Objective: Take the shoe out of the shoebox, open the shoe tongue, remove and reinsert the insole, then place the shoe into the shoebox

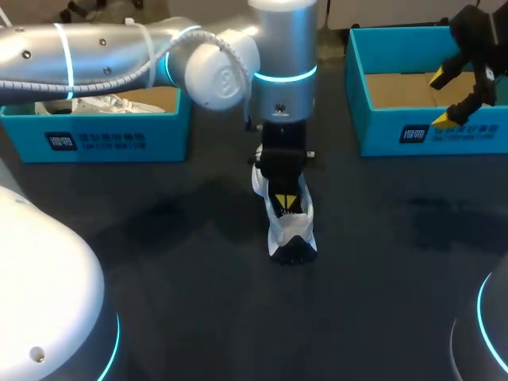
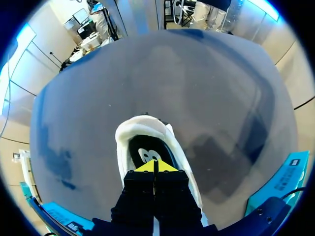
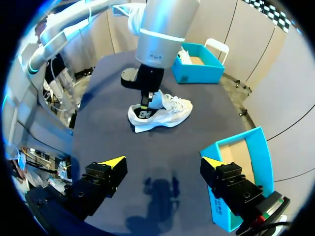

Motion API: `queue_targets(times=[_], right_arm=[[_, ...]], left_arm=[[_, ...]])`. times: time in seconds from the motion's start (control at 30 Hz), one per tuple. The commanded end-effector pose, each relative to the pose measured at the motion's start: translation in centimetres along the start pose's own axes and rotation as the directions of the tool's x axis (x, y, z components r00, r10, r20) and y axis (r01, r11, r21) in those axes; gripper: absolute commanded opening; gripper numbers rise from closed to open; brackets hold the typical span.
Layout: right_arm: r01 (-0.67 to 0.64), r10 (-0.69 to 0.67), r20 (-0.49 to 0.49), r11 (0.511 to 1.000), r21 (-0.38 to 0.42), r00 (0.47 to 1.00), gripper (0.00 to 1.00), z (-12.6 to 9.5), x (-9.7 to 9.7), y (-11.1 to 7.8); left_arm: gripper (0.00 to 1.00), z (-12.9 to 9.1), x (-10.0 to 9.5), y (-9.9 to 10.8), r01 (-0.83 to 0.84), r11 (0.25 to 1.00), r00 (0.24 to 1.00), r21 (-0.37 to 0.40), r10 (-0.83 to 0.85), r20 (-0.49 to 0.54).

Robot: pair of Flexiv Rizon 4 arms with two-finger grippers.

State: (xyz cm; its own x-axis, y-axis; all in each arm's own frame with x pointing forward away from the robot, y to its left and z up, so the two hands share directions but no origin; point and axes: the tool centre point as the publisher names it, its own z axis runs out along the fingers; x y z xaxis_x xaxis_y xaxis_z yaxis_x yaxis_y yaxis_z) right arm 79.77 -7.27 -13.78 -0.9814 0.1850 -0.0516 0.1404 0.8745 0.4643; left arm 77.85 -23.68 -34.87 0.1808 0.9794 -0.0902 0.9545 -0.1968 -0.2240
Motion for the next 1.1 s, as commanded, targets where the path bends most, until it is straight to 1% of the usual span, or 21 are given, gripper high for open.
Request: queue_targets(times=[0.03, 0.2, 0.53, 0.77, 0.87, 1.1], right_arm=[[-0.001, 0.001, -0.003, 1.000, 0.004, 1.000, 1.00, 0.1, -0.2, 0.1], [-0.001, 0.001, -0.003, 1.000, 0.004, 1.000, 1.00, 0.1, -0.2, 0.1], [-0.001, 0.001, -0.003, 1.000, 0.004, 1.000, 1.00, 0.1, -0.2, 0.1], [-0.001, 0.001, -0.003, 1.000, 0.004, 1.000, 1.00, 0.1, -0.2, 0.1], [-0.001, 0.001, -0.003, 1.000, 0.004, 1.000, 1.00, 0.1, -0.2, 0.1], [-0.001, 0.001, -0.003, 1.000, 0.004, 1.000, 1.00, 0.1, -0.2, 0.1]], left_arm=[[0.00, 1.5, -0.2, 0.1, -0.004, 1.000, 1.000, -0.007, 0.004, 0.005], [0.00, 2.8, -0.3, 0.2, -0.005, 1.000, 1.000, -0.027, 0.005, -0.011], [0.00, 5.0, -1.0, 0.7, -0.002, 0.999, 1.000, -0.034, 0.002, -0.022], [0.00, 6.3, -0.7, 1.0, 0.007, 1.000, 1.000, -0.030, -0.007, -0.027], [0.00, 6.4, -0.6, 1.0, 0.012, 0.999, 0.999, -0.031, -0.013, -0.030], [0.00, 4.6, -0.6, 0.3, 0.002, 0.998, 1.000, -0.057, -0.003, -0.012]])
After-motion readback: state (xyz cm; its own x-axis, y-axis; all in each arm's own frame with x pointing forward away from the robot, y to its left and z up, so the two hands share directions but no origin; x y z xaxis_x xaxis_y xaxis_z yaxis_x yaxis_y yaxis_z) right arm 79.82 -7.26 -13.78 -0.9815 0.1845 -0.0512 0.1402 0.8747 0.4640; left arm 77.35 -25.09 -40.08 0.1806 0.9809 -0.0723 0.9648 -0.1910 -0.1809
